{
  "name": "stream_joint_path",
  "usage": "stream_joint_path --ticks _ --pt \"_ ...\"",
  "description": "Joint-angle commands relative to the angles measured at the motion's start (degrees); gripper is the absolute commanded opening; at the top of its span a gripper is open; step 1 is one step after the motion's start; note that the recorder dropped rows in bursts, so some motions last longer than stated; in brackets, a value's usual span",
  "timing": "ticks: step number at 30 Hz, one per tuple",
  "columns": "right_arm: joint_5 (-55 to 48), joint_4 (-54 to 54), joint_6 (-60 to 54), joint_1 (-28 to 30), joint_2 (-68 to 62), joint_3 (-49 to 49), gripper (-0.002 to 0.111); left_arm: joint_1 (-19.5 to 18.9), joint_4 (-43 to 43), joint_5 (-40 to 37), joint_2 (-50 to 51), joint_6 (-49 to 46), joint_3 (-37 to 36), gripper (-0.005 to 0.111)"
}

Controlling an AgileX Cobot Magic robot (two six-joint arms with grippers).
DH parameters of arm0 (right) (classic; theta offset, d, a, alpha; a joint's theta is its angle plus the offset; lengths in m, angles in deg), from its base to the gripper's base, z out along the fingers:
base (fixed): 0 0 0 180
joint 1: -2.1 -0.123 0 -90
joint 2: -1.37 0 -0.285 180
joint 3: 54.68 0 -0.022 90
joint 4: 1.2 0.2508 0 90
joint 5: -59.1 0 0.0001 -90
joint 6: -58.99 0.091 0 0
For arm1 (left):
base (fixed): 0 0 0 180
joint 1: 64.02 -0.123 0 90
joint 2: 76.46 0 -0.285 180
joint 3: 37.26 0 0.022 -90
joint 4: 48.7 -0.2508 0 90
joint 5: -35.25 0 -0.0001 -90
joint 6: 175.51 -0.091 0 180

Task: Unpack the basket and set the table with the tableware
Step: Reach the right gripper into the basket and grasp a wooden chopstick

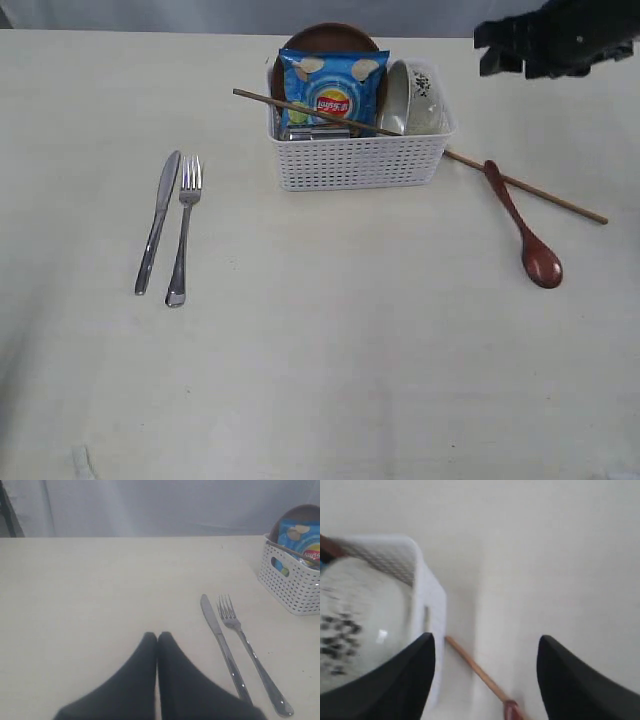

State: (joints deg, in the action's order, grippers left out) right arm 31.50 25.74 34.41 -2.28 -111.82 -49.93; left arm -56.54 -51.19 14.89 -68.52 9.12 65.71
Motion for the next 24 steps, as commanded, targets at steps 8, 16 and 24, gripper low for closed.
stream_joint_path --ticks 8,16,24 --pt "6.6 15.8 -35.4 -22.7 0.9 -0.9 0.057 -0.1 -0.5 0.6 -0.1 0.2 -0.2 0.000" --pt "10.9 15.8 -37.8 -27.9 -10.8 -6.2 0.057 -0.1 -0.5 0.6 -0.1 0.2 -0.2 0.000" --pt "7.8 16.4 -36.5 -28.0 -17.5 -14.7 0.053 -0.1 -0.5 0.6 -0.1 0.2 -0.2 0.000"
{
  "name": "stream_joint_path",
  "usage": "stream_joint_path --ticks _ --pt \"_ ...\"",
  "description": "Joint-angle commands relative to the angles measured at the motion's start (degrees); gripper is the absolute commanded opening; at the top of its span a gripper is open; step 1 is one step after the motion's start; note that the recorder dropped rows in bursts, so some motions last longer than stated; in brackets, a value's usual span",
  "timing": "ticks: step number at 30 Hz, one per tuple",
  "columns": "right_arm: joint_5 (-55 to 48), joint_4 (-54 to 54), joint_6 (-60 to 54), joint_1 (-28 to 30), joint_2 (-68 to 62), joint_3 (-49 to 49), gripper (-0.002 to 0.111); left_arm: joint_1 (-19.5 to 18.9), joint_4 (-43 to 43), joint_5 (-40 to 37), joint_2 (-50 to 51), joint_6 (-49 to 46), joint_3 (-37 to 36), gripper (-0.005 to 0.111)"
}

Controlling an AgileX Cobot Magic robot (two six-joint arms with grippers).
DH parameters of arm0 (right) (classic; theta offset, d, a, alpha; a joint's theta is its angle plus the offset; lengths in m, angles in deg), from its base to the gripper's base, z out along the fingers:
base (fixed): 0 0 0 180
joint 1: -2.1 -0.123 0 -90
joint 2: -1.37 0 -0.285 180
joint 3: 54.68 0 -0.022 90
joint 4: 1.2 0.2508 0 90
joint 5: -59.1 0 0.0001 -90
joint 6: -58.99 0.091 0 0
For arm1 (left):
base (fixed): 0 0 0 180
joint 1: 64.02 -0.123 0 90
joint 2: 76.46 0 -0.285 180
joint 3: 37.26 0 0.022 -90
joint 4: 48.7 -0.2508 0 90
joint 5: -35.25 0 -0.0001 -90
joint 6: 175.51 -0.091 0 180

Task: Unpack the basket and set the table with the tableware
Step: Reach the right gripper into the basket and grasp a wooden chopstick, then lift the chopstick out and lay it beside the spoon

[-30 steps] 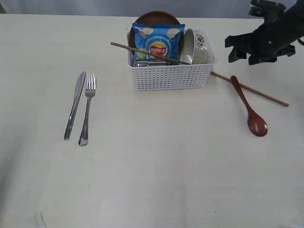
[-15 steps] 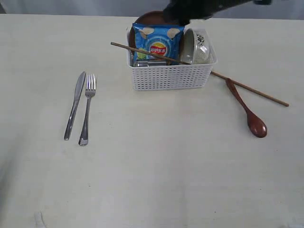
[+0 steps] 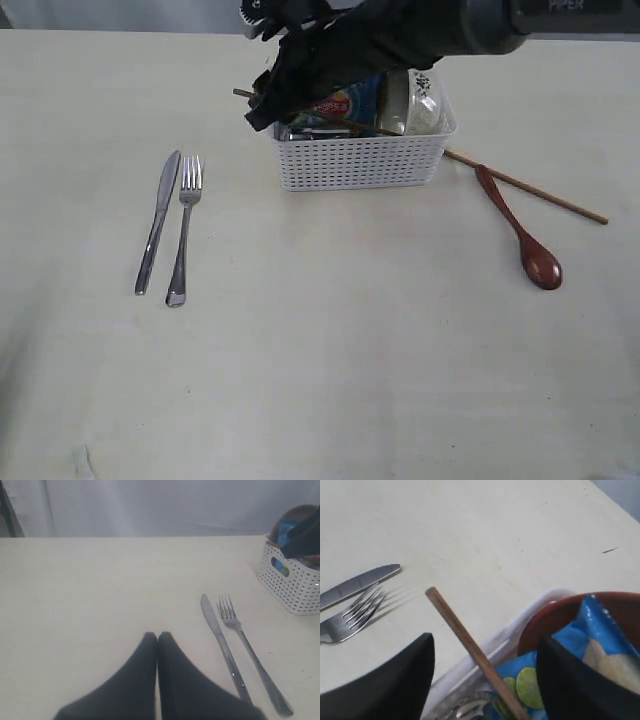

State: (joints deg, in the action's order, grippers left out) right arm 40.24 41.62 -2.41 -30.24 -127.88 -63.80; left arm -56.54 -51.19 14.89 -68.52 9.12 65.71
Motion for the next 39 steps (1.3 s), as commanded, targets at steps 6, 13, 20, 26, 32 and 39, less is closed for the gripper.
stream_joint_path --ticks 6,13,20,26,32,39 --pt "-1.0 -3.7 0.5 0.9 1.0 -0.9 -0.001 -0.1 -0.5 0.6 -0.1 0.2 -0.2 0.000" --pt "-1.4 -4.8 0.5 0.9 11.1 -0.9 -0.001 -0.1 -0.5 0.6 -0.1 0.2 -0.2 0.000" --pt "-2.4 -5.0 2.7 0.9 22.0 -0.9 -0.001 -0.1 -0.5 0.6 -0.1 0.2 -0.2 0.000" --pt "-3.1 -8.3 6.9 3.7 26.4 -0.7 -0.001 -0.1 -0.5 0.6 -0.1 0.2 -0.2 0.000" --pt "-12.3 -23.9 27.9 11.6 26.6 -0.2 -0.001 -0.1 -0.5 0.6 -0.1 0.2 -0.2 0.000" --pt "-13.8 -34.2 48.1 23.9 24.4 10.2 -0.001 -0.1 -0.5 0.6 -0.1 0.2 -0.2 0.000"
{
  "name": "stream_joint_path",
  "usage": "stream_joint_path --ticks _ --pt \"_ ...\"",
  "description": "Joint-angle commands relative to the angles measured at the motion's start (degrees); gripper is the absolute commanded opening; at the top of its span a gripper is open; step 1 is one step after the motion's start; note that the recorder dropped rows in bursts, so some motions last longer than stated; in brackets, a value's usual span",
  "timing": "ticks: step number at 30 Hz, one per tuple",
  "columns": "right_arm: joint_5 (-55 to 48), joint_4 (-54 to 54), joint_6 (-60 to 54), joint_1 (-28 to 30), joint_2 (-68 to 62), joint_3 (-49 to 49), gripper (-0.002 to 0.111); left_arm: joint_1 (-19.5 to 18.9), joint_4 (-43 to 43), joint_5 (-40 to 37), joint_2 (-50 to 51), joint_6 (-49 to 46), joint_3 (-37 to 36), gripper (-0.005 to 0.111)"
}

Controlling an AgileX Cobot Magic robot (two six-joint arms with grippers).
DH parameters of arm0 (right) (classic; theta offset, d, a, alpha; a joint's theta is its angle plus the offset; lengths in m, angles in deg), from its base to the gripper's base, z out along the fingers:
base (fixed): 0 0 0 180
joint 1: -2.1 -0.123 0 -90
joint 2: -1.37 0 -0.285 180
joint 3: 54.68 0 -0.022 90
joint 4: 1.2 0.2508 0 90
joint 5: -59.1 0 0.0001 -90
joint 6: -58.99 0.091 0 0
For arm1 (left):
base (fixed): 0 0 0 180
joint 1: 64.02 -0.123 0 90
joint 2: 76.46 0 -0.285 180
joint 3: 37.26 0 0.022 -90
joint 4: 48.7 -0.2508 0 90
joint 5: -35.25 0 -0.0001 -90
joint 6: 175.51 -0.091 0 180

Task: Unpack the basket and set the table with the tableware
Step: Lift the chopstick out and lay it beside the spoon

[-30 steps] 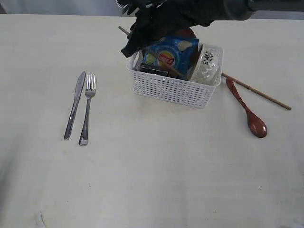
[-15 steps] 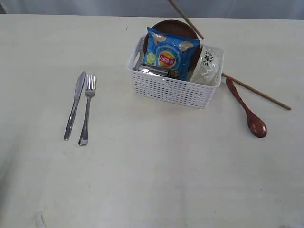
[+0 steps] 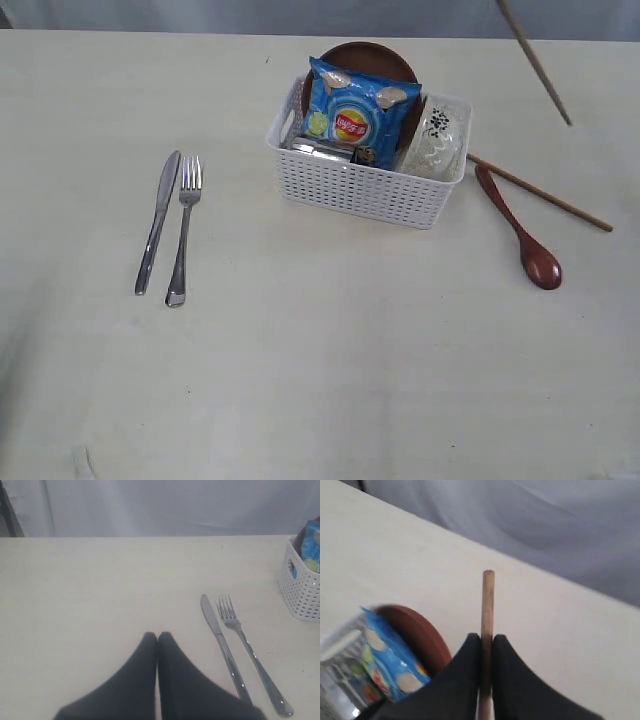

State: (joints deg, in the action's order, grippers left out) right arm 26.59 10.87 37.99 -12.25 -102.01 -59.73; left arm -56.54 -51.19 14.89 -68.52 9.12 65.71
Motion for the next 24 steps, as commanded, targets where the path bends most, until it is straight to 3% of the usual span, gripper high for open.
stream_joint_path --ticks 1,9,22,24 --pt "1.1 -3.4 8.4 7.6 -2.1 8.3 -0.001 -0.1 -0.5 0.6 -0.1 0.2 -0.2 0.000" --pt "15.0 -0.5 9.6 13.7 -9.7 20.3 -0.001 -0.1 -0.5 0.6 -0.1 0.2 -0.2 0.000" --pt "15.5 -0.5 6.4 12.1 -19.4 20.3 0.000 -0.1 -0.5 0.6 -0.1 0.2 -0.2 0.000" --pt "15.5 -0.6 6.4 12.3 -19.4 20.3 0.007 -0.1 -0.5 0.6 -0.1 0.2 -0.2 0.000"
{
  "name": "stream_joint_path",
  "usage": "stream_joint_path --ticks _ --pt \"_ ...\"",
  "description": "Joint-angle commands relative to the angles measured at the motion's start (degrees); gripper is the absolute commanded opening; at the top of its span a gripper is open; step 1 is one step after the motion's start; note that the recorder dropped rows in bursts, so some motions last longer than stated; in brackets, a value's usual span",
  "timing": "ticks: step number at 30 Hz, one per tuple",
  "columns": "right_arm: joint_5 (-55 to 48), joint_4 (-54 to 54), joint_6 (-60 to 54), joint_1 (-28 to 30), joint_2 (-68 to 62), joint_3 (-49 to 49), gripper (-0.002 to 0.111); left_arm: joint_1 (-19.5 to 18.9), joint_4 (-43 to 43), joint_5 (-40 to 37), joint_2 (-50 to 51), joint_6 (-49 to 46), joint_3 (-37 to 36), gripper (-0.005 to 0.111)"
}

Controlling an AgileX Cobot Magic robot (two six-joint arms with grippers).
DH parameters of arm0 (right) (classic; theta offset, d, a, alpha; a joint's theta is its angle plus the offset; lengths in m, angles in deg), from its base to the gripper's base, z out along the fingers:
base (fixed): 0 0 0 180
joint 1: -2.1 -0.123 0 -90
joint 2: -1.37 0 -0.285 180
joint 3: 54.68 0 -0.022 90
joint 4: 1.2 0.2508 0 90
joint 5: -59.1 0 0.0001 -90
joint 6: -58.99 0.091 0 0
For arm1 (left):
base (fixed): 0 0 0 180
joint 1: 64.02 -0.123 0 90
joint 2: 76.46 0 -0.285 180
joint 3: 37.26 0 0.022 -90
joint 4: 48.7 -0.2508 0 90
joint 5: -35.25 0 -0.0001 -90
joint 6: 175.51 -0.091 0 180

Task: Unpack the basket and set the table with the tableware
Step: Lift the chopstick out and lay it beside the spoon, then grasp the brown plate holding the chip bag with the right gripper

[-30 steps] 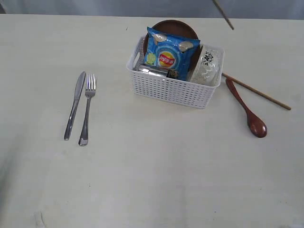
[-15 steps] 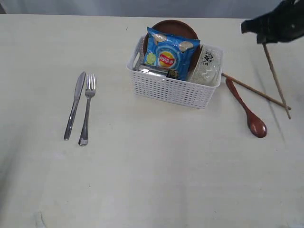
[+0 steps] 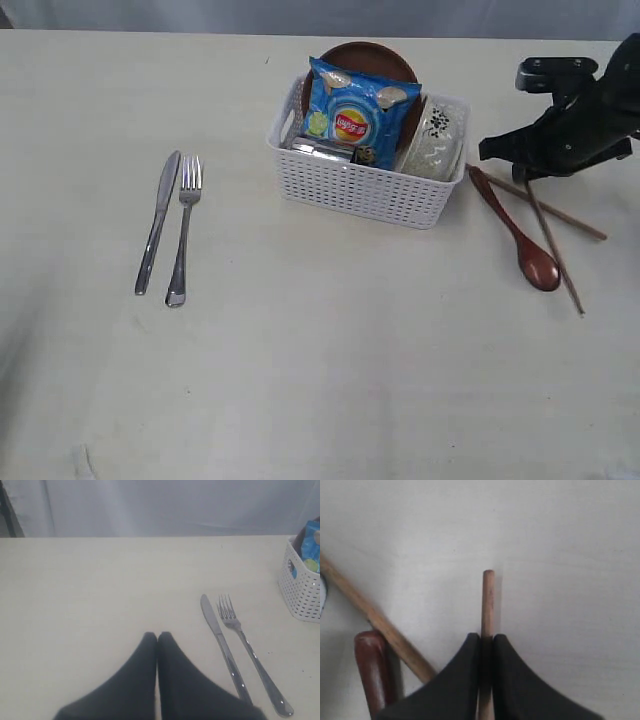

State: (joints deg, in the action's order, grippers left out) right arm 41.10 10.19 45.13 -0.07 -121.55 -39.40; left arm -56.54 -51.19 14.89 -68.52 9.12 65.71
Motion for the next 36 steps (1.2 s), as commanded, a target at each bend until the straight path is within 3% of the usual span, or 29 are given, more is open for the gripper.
stream_joint_path --ticks 1,5,7,18,25,28,36 --pt "1.0 0.1 -0.7 0.1 0.2 0.0 0.013 -0.1 -0.5 0.6 -0.1 0.2 -0.2 0.000" --pt "1.0 0.1 -0.7 0.1 0.6 0.0 0.040 -0.1 -0.5 0.6 -0.1 0.2 -0.2 0.000" --pt "1.1 0.1 -0.7 0.1 1.4 0.0 0.048 -0.1 -0.5 0.6 -0.1 0.2 -0.2 0.000" --pt "-1.1 2.6 -3.0 -1.7 12.0 -4.4 0.049 -0.1 -0.5 0.6 -0.1 0.2 -0.2 0.000" --pt "-14.3 25.2 -37.1 -7.4 14.2 -14.2 0.049 -0.1 -0.5 0.6 -0.1 0.2 -0.2 0.000" --pt "-17.7 29.4 -48.8 -9.1 13.5 -17.9 0.054 -0.1 -0.5 0.6 -0.1 0.2 -0.2 0.000" --pt "-17.0 29.2 -51.9 -12.7 9.0 -22.1 0.075 -0.1 -0.5 0.6 -0.1 0.2 -0.2 0.000"
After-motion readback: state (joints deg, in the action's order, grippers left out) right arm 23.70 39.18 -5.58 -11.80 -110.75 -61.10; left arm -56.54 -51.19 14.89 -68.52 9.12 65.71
